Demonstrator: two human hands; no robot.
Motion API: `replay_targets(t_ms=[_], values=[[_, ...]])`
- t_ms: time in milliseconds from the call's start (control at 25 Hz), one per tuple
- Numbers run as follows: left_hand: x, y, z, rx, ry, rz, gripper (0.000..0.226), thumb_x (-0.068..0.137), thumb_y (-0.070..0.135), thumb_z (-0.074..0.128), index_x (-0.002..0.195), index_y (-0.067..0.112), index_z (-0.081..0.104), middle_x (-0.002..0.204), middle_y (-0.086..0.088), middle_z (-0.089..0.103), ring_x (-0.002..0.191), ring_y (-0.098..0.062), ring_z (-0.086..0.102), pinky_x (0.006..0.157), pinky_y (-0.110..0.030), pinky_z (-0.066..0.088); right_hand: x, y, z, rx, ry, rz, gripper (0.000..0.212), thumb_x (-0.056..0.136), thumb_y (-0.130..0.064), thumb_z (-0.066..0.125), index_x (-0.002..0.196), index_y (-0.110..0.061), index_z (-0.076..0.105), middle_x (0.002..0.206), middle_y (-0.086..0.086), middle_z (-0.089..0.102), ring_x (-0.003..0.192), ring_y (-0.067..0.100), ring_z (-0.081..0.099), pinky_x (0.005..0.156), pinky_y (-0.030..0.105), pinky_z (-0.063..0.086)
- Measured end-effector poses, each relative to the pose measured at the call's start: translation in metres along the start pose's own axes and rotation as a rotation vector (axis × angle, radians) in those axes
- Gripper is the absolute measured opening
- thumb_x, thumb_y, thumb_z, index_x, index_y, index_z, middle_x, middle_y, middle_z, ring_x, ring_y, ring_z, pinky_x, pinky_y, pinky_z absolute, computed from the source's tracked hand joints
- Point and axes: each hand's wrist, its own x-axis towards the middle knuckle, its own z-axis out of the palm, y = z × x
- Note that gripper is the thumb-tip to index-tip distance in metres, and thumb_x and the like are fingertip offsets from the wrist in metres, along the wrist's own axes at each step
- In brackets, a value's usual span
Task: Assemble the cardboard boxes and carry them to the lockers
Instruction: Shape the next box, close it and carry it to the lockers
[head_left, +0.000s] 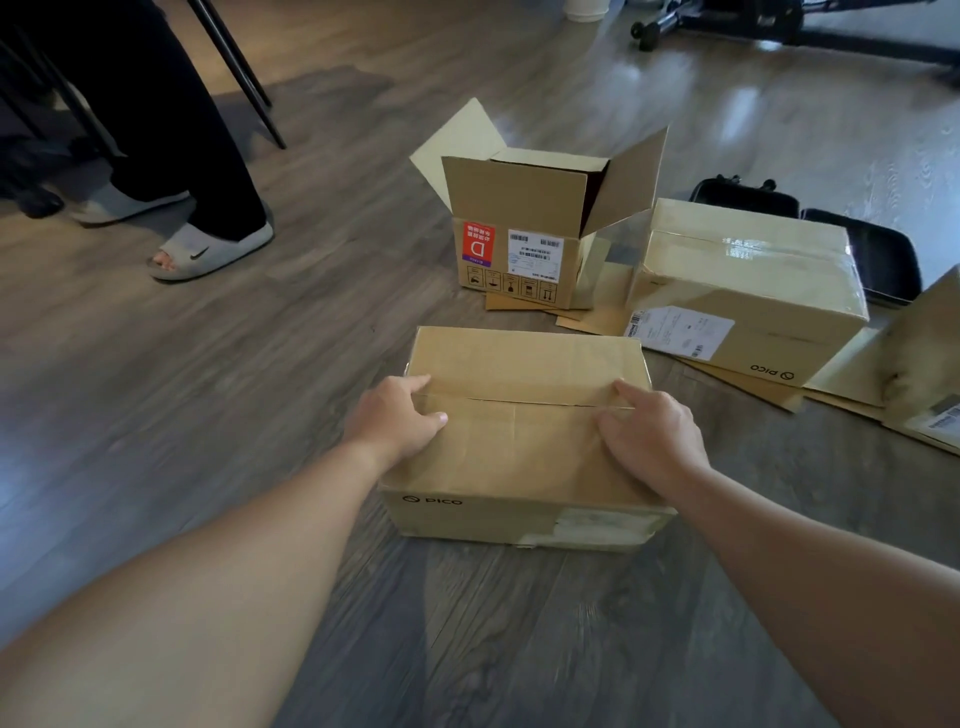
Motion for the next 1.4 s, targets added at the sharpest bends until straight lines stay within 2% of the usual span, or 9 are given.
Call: replay_targets(t_ms=[280,440,560,760,960,1120,1240,1400], values=[[-0.005,-0.013,-0.058,-0.035,0.147,-0.076,0.066,0.081,0.035,0.078,0.143,0.026,0.055,0.142,-0.001,0.058,0.131,-0.022,0.052,0.104,-0.032,0.042,0.020,-0.061,0.001,-0.114,-0.072,-0.201,0.066,0.091,-0.047,0.057,0.153,-0.033,0.042,0.145,0.009,0.052,0.133,0.032,0.048,0.106,0.046,0.047],[-0.016,-0.026,-0.107,-0.074,0.221,-0.130,0.066,0.083,0.033,0.077,0.144,0.026,0.053,0.143,-0.001,0.056,0.132,-0.022,0.051,0.105,-0.034,0.041,0.017,-0.120,0.004,-0.195,-0.151,-0.325,0.073,0.091,-0.054,0.057,0.157,-0.032,0.034,0.147,0.009,0.047,0.131,0.032,0.049,0.102,0.043,0.048],[-0.040,-0.028,-0.156,-0.098,0.255,-0.174,0.067,0.083,0.033,0.078,0.144,0.026,0.053,0.143,0.000,0.056,0.132,-0.022,0.051,0.108,-0.037,0.042,0.003,-0.171,-0.012,-0.222,-0.158,-0.391,0.073,0.091,-0.060,0.055,0.156,-0.034,0.035,0.145,0.009,0.048,0.126,0.034,0.053,0.100,0.044,0.049],[-0.106,-0.002,-0.274,-0.127,0.295,-0.247,0.069,0.080,0.034,0.079,0.143,0.025,0.053,0.142,0.001,0.058,0.132,-0.020,0.052,0.110,-0.038,0.042,-0.056,-0.271,-0.078,-0.301,-0.237,-0.485,0.072,0.092,-0.058,0.055,0.156,-0.032,0.034,0.145,0.010,0.048,0.129,0.033,0.052,0.101,0.043,0.047],[-0.199,0.048,-0.426,-0.153,0.397,-0.349,0.067,0.081,0.033,0.079,0.143,0.025,0.054,0.139,0.002,0.060,0.132,-0.022,0.052,0.109,-0.035,0.040,-0.141,-0.409,-0.184,-0.344,-0.284,-0.637,0.074,0.092,-0.058,0.058,0.156,-0.030,0.035,0.145,0.009,0.048,0.128,0.033,0.052,0.101,0.044,0.046],[-0.285,0.098,-0.531,-0.178,0.496,-0.409,0.058,0.083,0.028,0.078,0.138,0.023,0.059,0.134,0.004,0.063,0.128,-0.020,0.054,0.100,-0.029,0.041,-0.211,-0.500,-0.262,-0.329,-0.349,-0.755,0.070,0.093,-0.053,0.059,0.154,-0.027,0.037,0.139,0.010,0.051,0.124,0.034,0.053,0.099,0.045,0.046],[-0.355,0.130,-0.597,-0.167,0.579,-0.487,0.061,0.082,0.034,0.078,0.139,0.028,0.057,0.137,0.004,0.061,0.128,-0.020,0.054,0.105,-0.032,0.042,-0.265,-0.557,-0.311,-0.305,-0.406,-0.866,0.069,0.092,-0.051,0.060,0.153,-0.026,0.039,0.138,0.012,0.053,0.124,0.035,0.054,0.100,0.044,0.046],[-0.434,0.149,-0.663,-0.156,0.672,-0.587,0.062,0.083,0.033,0.077,0.140,0.025,0.056,0.138,0.004,0.060,0.128,-0.018,0.055,0.102,-0.029,0.040,-0.329,-0.624,-0.346,-0.316,-0.481,-1.006,0.070,0.092,-0.053,0.059,0.152,-0.024,0.040,0.138,0.012,0.055,0.124,0.034,0.054,0.102,0.044,0.046]])
